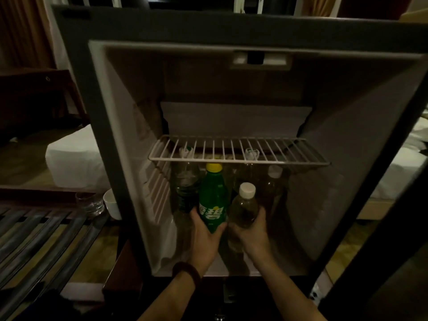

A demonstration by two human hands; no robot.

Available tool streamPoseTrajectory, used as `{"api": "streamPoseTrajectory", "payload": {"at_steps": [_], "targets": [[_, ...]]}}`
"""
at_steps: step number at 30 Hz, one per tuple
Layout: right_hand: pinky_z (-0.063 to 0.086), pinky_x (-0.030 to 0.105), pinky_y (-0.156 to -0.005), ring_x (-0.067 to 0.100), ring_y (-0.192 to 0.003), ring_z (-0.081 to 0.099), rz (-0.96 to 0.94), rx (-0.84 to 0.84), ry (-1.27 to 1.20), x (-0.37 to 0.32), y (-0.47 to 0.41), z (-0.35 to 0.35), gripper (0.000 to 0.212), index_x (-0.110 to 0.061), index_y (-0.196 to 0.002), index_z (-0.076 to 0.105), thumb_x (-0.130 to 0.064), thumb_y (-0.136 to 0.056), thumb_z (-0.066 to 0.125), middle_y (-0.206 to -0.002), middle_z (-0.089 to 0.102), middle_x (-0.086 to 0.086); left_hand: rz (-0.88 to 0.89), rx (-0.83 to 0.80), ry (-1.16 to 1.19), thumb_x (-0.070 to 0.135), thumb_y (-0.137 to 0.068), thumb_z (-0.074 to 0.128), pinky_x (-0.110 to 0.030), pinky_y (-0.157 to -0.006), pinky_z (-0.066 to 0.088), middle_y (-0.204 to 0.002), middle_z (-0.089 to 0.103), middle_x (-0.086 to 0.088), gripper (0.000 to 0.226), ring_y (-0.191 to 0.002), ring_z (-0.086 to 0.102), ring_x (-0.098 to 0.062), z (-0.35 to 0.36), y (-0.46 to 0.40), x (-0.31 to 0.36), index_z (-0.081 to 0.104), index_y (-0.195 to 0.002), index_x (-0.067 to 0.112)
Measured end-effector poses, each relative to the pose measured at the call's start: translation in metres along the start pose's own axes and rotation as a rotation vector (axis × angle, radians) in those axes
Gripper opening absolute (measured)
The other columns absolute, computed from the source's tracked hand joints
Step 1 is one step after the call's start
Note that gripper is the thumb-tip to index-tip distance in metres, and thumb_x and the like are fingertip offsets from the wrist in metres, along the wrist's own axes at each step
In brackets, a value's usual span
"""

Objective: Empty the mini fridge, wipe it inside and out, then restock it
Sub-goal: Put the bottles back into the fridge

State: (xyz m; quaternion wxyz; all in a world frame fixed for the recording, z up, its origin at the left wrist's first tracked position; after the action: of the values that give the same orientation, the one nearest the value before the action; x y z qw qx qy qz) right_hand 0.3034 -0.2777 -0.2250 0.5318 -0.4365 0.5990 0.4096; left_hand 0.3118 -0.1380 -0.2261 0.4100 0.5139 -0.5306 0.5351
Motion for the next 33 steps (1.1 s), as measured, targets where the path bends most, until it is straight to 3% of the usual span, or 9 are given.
{"api": "streamPoseTrajectory", "payload": {"at_steps": [4,11,18,26,30,33], "targets": [[0.04,0.028,-0.09,0.021,-0.116,0.05,-0.027,-0.009,0.074,0.0,-0.002,0.005,0.066,-0.013,-0.127,0.035,-0.003,-0.074,0.073,-0.124,0.051,0.005,0.002,0.018,-0.056,0.009,-0.081,0.068,-0.038,-0.107,0.036,-0.139,0.041,-0.005,0.077,-0.127,0.041,-0.018,-0.006,0.002,0.0,0.021,-0.142,0.013],[0.044,0.031,-0.093,0.023,-0.117,0.052,-0.077,-0.046,0.287,0.0,-0.002,0.03,0.072,-0.012,-0.126,0.043,-0.019,-0.066,0.082,-0.124,0.054,0.009,0.01,0.149,-0.155,0.006,-0.081,0.067,-0.027,-0.103,0.03,-0.139,0.04,-0.006,0.078,-0.128,0.039,-0.019,-0.039,0.014,0.001,0.021,-0.143,0.011],[0.041,0.026,-0.088,0.025,-0.114,0.052,-0.147,0.006,0.246,-0.005,0.006,0.056,0.065,-0.012,-0.128,0.042,-0.019,-0.074,0.077,-0.123,0.052,0.012,0.003,0.143,-0.204,0.008,-0.083,0.065,-0.018,-0.102,0.021,-0.148,0.032,-0.006,0.082,-0.134,0.031,-0.019,-0.06,0.003,0.004,0.013,-0.146,0.012],[0.038,0.043,-0.106,0.024,-0.128,0.043,-0.143,0.109,0.218,-0.005,0.031,0.053,0.092,-0.01,-0.143,0.027,-0.01,-0.068,0.079,-0.139,0.043,0.011,-0.159,0.025,-0.233,0.014,-0.076,0.073,-0.039,-0.113,0.027,-0.146,0.034,0.001,0.09,-0.133,0.033,-0.016,-0.066,0.023,-0.011,0.017,-0.146,0.021],[0.038,0.038,-0.104,0.028,-0.125,0.042,-0.181,0.163,0.29,-0.023,0.073,0.057,0.076,-0.005,-0.138,0.035,-0.002,-0.072,0.072,-0.133,0.044,0.014,-0.017,-0.013,-0.178,0.013,-0.085,0.062,-0.034,-0.109,0.034,-0.133,0.044,0.008,0.061,-0.124,0.043,-0.009,-0.072,0.057,0.018,0.032,-0.137,0.024],[0.042,0.029,-0.094,0.02,-0.114,0.05,-0.116,0.055,0.305,-0.031,0.108,0.074,0.05,-0.015,-0.125,0.042,-0.002,-0.081,0.063,-0.118,0.05,0.004,0.033,-0.07,-0.216,0.009,-0.089,0.055,-0.03,-0.106,0.037,-0.123,0.046,0.013,0.041,-0.119,0.045,-0.005,-0.088,0.083,0.034,0.04,-0.12,0.033]]}}
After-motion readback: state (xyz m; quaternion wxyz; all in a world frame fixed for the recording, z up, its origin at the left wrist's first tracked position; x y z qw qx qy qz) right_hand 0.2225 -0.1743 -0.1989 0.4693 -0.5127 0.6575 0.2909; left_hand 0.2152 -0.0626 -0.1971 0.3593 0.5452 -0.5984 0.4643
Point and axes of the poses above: each hand's wrist, its own y-axis away from the middle knuckle, its own z-axis out of the palm, x = y × z, the point moved 7 cm from there along -y, towards the middle knuckle
